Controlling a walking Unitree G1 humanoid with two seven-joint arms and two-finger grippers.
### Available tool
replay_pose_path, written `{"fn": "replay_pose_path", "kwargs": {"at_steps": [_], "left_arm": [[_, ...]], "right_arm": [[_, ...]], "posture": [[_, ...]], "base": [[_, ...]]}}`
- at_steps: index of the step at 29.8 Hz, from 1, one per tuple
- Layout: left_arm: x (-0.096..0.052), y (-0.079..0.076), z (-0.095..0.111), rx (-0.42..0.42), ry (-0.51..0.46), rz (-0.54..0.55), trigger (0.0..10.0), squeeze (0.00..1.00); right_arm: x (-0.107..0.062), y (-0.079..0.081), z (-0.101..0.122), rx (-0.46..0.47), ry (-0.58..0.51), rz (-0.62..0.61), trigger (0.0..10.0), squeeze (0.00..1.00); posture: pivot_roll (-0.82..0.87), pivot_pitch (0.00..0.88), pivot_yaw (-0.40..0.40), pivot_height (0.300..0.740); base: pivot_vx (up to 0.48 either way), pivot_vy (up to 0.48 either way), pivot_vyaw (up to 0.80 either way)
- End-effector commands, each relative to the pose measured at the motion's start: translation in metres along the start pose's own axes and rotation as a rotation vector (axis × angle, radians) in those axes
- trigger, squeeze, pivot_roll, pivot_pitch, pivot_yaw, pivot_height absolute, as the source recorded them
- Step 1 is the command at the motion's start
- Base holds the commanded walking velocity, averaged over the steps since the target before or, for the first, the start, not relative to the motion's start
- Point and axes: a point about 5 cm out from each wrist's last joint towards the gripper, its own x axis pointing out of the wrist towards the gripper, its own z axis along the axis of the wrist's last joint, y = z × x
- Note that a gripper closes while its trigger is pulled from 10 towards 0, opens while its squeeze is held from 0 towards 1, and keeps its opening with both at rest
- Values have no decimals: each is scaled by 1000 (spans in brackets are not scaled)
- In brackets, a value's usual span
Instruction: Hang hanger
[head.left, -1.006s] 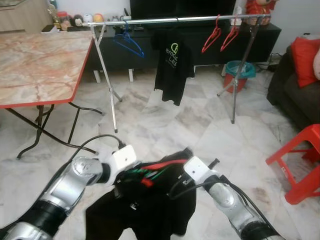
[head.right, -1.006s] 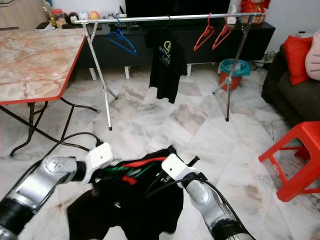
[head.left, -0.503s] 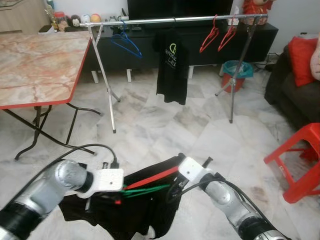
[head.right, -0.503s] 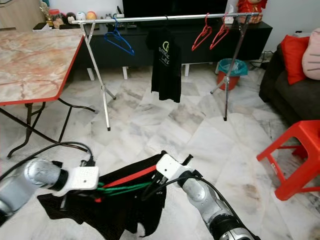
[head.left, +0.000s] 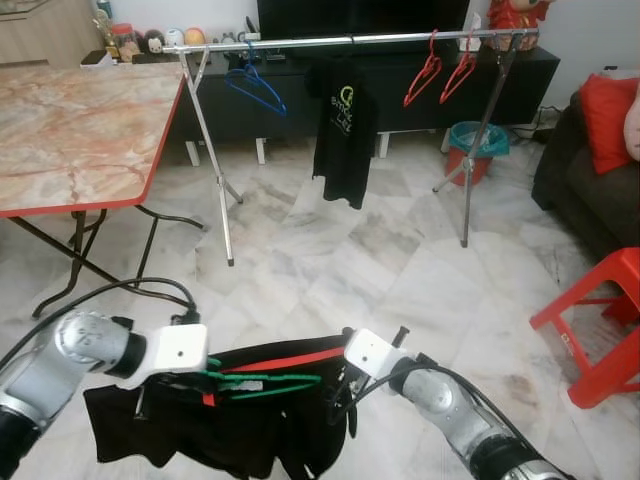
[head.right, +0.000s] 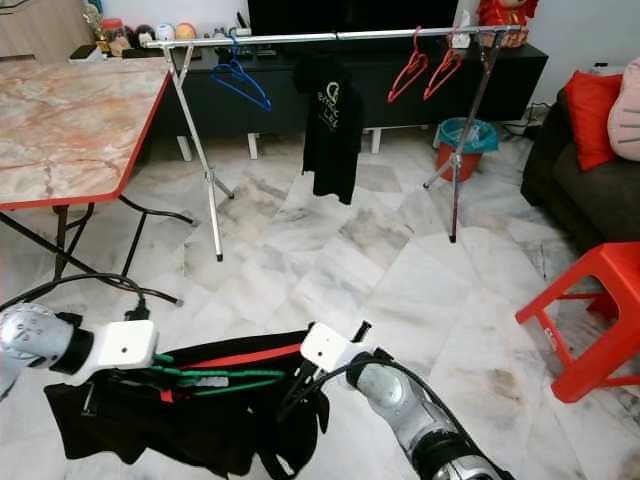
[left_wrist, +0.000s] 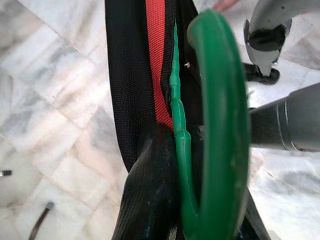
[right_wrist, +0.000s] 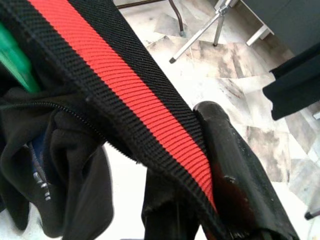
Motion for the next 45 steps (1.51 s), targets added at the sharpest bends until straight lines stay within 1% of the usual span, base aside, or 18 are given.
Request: {"fn": "replay_pose_path", "kwargs": {"at_steps": [1,4,5,7,9,10,13,15,19,21,22,24,26,28,31,40,43,45], "left_arm": [[-17,7,-7,-30,18,59,10000,0],[-20,6,-11,-31,45,43,10000,0],[-19,4,-15,-6,102,30,10000,0],[-9,1,-21,29,179,23,10000,0],[-1,1,-21,37,194,29,10000,0],[-1,1,-21,37,194,29,10000,0],[4,2,-22,92,225,23,10000,0],[2,1,-24,114,238,7,10000,0],[0,3,-27,107,267,17,10000,0],[-6,7,-34,109,332,51,10000,0],[-6,7,-34,109,332,51,10000,0],[-10,11,-40,131,398,78,10000,0],[-11,13,-42,140,425,93,10000,0],[-10,19,-44,131,447,157,10000,0],[-6,23,-42,130,429,205,10000,0],[3,24,-41,144,429,206,10000,0],[5,23,-42,135,419,210,10000,0],[9,24,-38,97,367,227,10000,0]], "right_arm": [[-8,-16,-15,46,70,-68,0,0],[-12,-23,-21,22,94,-76,0,0],[-15,-28,-23,16,108,-86,0,0],[-16,-36,-24,9,125,-96,0,0],[-17,-41,-24,4,136,-96,0,0],[-17,-41,-24,4,136,-96,0,0],[-17,-45,-25,-26,167,-75,0,0],[-18,-45,-25,-42,177,-53,0,0],[-18,-45,-26,-47,185,-45,0,0],[-18,-43,-29,-38,214,-7,0,0],[-18,-43,-29,-38,214,-7,0,0],[-18,-37,-32,-32,238,41,0,0],[-18,-34,-32,-31,244,59,0,0],[-19,-32,-34,-23,259,80,0,0],[-19,-30,-35,-16,265,89,0,0],[-18,-30,-33,-2,268,106,0,0],[-18,-31,-33,-3,268,102,0,0],[-16,-30,-30,4,250,85,0,0]], "posture": [[33,0,2,740],[40,0,-1,740],[40,0,-1,740],[36,0,0,740],[28,0,-3,740],[28,0,-3,740],[20,0,-2,740],[24,0,-2,740],[28,0,-1,740],[27,0,2,740],[27,0,2,740],[29,0,1,740],[29,0,1,740],[30,0,-1,740],[31,0,-2,740],[28,0,-6,740],[30,0,-7,740],[29,0,-8,740]], "base": [[0,0,0],[0,0,0],[0,0,0],[0,0,0],[0,0,0],[0,0,0],[0,0,0],[0,0,0],[0,0,0],[0,0,0],[0,0,0],[0,0,0],[0,0,0],[0,0,0],[0,0,0],[0,0,0],[0,0,0],[0,0,0]]}}
